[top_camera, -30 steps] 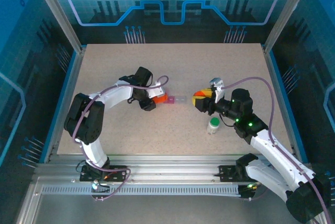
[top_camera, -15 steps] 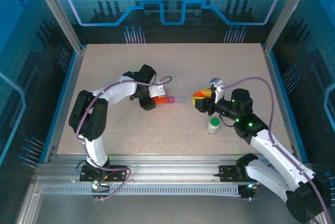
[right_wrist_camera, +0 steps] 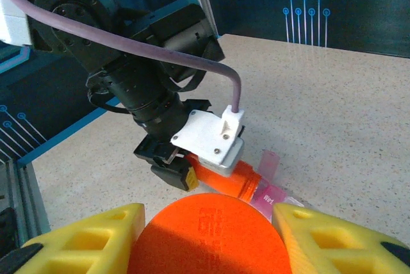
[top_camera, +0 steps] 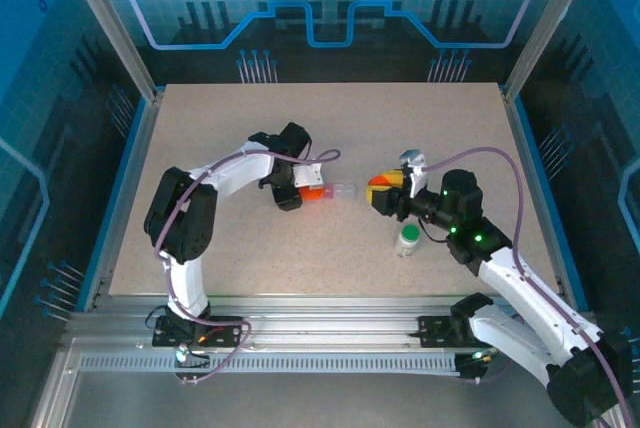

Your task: Sort the pills into containers

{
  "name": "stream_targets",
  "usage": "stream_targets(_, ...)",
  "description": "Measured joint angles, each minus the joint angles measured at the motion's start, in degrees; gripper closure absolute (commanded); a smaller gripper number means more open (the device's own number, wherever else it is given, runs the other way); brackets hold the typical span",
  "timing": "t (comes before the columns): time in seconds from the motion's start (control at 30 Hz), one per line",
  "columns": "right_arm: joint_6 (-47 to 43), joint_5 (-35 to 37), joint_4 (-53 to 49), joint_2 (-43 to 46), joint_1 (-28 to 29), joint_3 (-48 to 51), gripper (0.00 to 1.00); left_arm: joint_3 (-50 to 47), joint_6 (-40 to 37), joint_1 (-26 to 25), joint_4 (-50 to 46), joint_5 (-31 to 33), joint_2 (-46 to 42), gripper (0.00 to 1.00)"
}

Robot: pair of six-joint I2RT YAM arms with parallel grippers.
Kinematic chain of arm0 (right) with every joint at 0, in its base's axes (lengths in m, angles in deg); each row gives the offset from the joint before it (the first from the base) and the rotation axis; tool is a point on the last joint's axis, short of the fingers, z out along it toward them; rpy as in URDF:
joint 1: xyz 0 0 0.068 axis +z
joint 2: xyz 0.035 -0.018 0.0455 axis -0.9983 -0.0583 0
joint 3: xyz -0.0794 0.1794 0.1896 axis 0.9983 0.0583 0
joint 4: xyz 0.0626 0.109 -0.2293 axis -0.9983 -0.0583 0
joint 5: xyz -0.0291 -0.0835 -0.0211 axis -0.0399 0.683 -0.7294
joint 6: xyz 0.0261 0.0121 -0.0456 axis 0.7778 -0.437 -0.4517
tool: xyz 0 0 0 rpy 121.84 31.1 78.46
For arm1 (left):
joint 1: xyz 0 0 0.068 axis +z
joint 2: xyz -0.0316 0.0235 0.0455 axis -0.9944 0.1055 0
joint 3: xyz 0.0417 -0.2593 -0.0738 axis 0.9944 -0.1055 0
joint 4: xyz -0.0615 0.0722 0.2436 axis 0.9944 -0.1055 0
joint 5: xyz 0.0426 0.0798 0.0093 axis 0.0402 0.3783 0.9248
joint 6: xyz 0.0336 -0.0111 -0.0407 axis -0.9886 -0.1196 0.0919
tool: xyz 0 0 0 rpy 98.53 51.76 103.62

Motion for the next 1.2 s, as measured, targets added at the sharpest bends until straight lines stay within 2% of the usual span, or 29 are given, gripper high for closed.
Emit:
stream_targets(0.5,0.02,-0.04,0.33,0.0,0.15,0.0,0.76,8.24,-2.12,-1.66,-5.68,10.16,4.22,0.87)
stream_targets(1.2,0.0,-0.2,0.39,-0.09,1.22,0.0,0.76,10.47,-3.56,-2.19,-6.99,13.66,5.44,0.88)
